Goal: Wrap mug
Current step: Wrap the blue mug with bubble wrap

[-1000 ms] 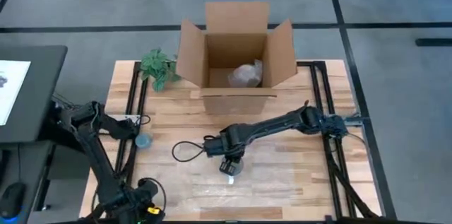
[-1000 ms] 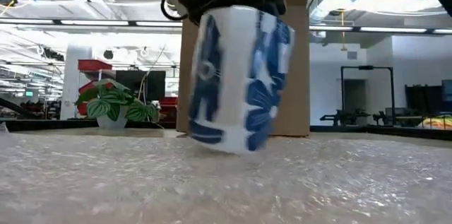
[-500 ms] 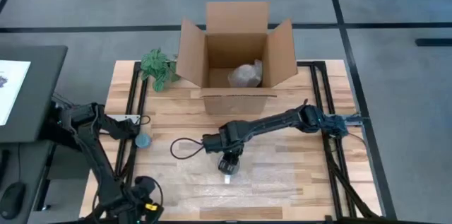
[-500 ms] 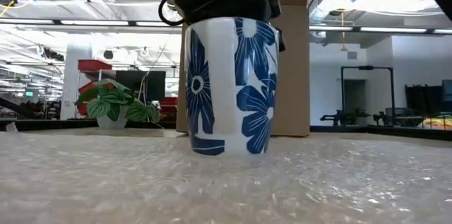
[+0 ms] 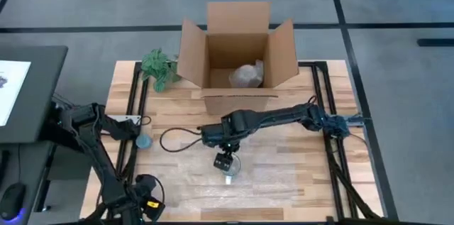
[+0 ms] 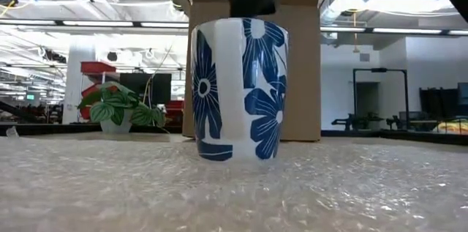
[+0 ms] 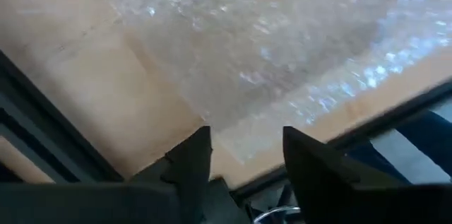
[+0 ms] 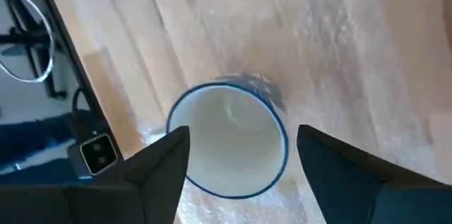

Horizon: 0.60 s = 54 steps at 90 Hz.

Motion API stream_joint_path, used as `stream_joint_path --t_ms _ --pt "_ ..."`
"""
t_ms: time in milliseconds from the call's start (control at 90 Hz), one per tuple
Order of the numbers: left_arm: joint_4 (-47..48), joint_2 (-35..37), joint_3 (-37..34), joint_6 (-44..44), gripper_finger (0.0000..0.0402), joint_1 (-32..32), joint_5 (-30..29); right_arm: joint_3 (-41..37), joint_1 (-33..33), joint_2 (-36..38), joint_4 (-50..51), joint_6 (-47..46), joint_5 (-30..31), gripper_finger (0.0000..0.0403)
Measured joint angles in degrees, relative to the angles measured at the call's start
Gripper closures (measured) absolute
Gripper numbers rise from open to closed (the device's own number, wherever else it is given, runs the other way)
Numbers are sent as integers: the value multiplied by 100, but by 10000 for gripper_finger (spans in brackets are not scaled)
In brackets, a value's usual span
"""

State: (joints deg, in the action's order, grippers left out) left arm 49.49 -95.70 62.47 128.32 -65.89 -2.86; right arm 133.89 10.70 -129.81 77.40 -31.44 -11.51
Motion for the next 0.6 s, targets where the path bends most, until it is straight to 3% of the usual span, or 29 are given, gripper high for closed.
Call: stream_joint_path --t_ms 456,600 --pt "-412 -52 -1148 -1 233 442 105 19 470 548 360 0 426 155" --pt "-425 -68 -1232 -458 275 569 16 17 527 563 401 -179 431 155"
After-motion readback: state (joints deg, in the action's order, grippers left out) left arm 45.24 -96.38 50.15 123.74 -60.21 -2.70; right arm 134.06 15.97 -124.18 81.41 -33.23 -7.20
